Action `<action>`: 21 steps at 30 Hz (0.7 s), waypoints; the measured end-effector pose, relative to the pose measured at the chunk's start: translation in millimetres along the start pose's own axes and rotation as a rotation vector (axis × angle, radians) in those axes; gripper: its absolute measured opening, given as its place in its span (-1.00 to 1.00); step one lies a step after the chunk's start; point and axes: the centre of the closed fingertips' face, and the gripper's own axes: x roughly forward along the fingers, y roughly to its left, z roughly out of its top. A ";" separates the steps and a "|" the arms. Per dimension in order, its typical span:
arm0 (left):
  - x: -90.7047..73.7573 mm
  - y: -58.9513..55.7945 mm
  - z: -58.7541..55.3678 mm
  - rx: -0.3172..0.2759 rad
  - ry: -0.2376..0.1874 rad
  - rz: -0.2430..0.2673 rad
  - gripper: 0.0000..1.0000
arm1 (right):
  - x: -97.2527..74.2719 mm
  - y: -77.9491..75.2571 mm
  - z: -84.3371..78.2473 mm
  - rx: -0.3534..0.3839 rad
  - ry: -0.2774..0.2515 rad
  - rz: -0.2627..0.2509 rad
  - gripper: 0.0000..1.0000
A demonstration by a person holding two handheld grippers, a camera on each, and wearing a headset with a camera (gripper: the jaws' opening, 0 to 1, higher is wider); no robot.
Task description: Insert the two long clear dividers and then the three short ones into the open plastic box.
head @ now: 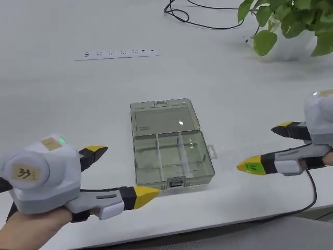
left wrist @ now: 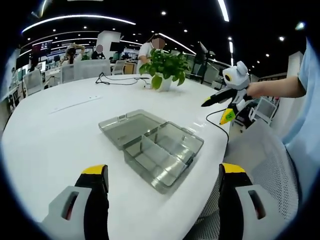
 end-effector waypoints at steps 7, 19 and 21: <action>-2.0 0.0 -1.2 -0.009 -0.002 0.024 0.86 | 8.0 -21.0 -22.4 -0.247 0.125 0.021 0.73; -2.1 1.4 -8.2 -0.032 0.004 0.052 0.84 | 25.4 -0.4 -19.4 -0.399 0.178 0.165 0.49; -2.2 1.6 -8.7 -0.036 0.003 0.056 0.84 | 31.0 -1.4 -22.9 -0.419 0.207 0.168 0.46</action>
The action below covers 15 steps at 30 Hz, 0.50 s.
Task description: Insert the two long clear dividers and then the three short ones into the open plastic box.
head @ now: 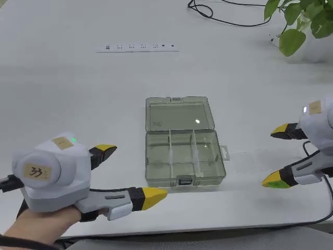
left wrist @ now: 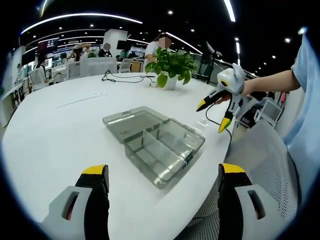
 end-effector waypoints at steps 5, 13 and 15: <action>-1.6 1.6 -1.4 -0.005 0.003 0.005 0.84 | 10.4 1.4 -3.5 -0.080 0.039 0.032 0.30; -4.8 6.3 -3.2 -0.008 0.005 0.013 0.84 | 29.6 -0.4 -5.8 -0.257 0.098 0.081 0.16; -4.8 6.2 -3.8 -0.010 0.006 0.014 0.84 | 33.0 -0.6 -2.8 -0.276 0.103 0.084 0.12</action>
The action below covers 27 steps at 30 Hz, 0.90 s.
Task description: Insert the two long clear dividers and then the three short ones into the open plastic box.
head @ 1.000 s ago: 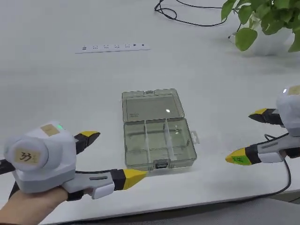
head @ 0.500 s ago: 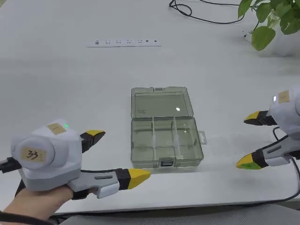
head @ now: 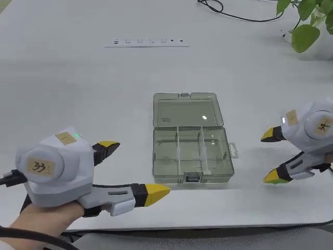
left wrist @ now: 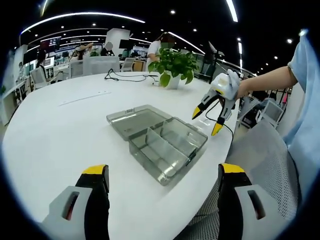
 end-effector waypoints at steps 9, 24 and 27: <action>1.9 -1.3 -0.4 -0.005 0.000 -0.005 0.83 | 10.9 -3.8 -2.1 -0.075 0.040 0.059 -0.02; 0.8 -1.2 1.8 -0.010 -0.007 -0.004 0.82 | 17.4 -6.4 -1.7 -0.109 0.060 0.117 -0.25; 1.3 -1.2 2.3 -0.007 -0.006 -0.005 0.82 | 17.3 -7.0 -2.5 -0.114 0.064 0.116 -0.33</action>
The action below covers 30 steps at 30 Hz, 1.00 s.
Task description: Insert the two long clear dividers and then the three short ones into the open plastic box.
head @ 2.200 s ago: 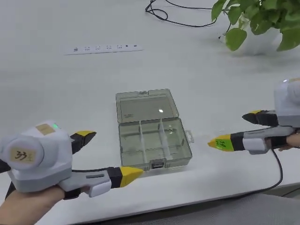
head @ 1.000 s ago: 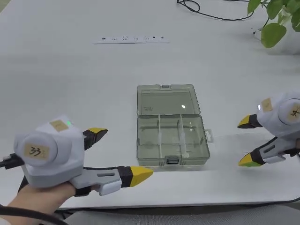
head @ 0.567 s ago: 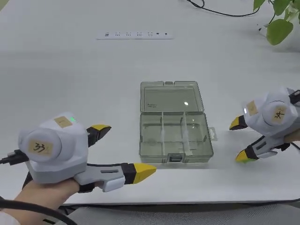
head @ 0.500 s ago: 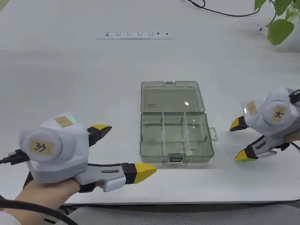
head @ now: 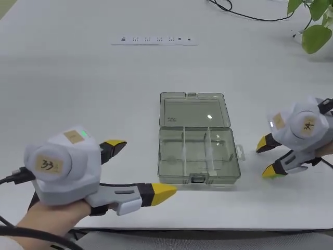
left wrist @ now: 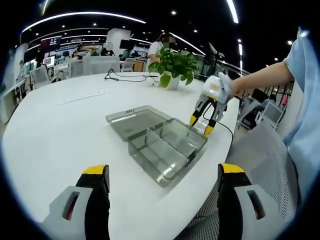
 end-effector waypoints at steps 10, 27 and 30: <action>1.9 -1.8 3.2 0.006 -0.001 -0.011 0.82 | -0.4 0.2 -0.6 0.029 -0.007 -0.016 -0.35; 10.2 -5.1 9.4 0.002 0.005 -0.047 0.73 | -32.5 -8.8 15.8 0.123 -0.063 -0.186 -0.35; 14.2 -6.8 17.5 -0.018 -0.006 -0.055 0.69 | -43.0 -9.1 25.6 0.122 -0.090 -0.238 -0.35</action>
